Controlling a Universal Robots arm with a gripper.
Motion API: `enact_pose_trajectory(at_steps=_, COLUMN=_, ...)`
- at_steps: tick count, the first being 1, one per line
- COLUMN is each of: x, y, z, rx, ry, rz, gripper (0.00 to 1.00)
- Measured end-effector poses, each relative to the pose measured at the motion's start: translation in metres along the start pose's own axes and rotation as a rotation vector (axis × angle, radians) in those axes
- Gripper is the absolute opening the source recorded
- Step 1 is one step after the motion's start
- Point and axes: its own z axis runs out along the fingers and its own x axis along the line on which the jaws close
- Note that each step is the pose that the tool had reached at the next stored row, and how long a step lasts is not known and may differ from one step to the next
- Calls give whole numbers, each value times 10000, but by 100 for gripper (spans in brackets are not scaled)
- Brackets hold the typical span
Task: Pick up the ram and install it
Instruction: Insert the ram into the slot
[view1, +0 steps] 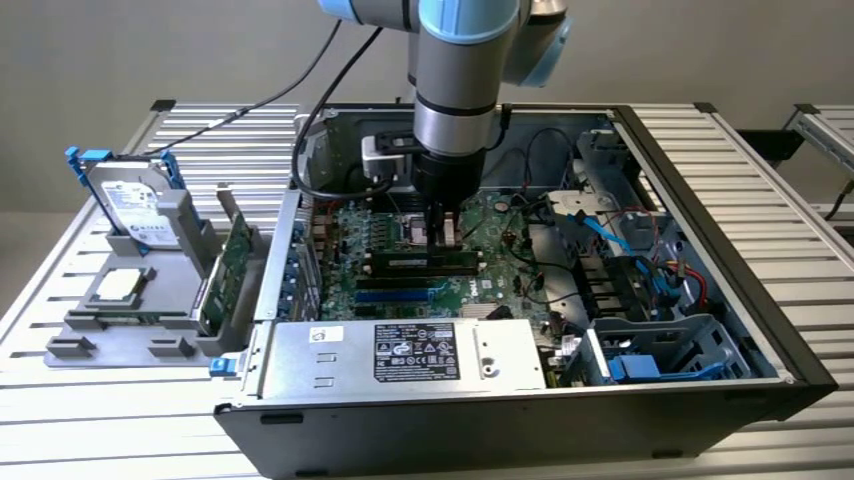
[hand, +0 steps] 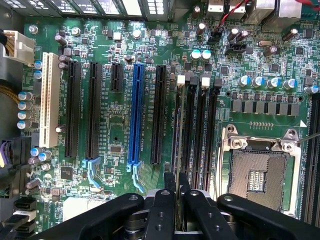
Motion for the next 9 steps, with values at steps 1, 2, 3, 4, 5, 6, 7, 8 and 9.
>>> enact_pose_trajectory(at_steps=1, x=0, y=0, z=0, rx=0, ry=1, rz=0, gripper=14)
enact_pose_trajectory(at_steps=2, x=0, y=0, z=2, rx=-1, ry=1, rz=0, gripper=14)
enact_pose_trajectory(at_steps=3, x=0, y=0, z=5, rx=1, ry=-1, rz=0, gripper=14)
enact_pose_trajectory(at_steps=4, x=-1, y=-1, z=9, rx=1, ry=-2, rz=0, gripper=14)
enact_pose_trajectory(at_steps=5, x=-1, y=-1, z=12, rx=0, ry=0, rz=0, gripper=14)
enact_pose_trajectory(at_steps=6, x=-1, y=-1, z=15, rx=0, ry=0, rz=0, gripper=14)
enact_pose_trajectory(at_steps=7, x=-1, y=-1, z=17, rx=0, ry=1, rz=0, gripper=14)
enact_pose_trajectory(at_steps=8, x=-1, y=-1, z=19, rx=-1, ry=2, rz=0, gripper=14)
enact_pose_trajectory(at_steps=9, x=-1, y=-1, z=20, rx=-1, ry=2, rz=0, gripper=14)
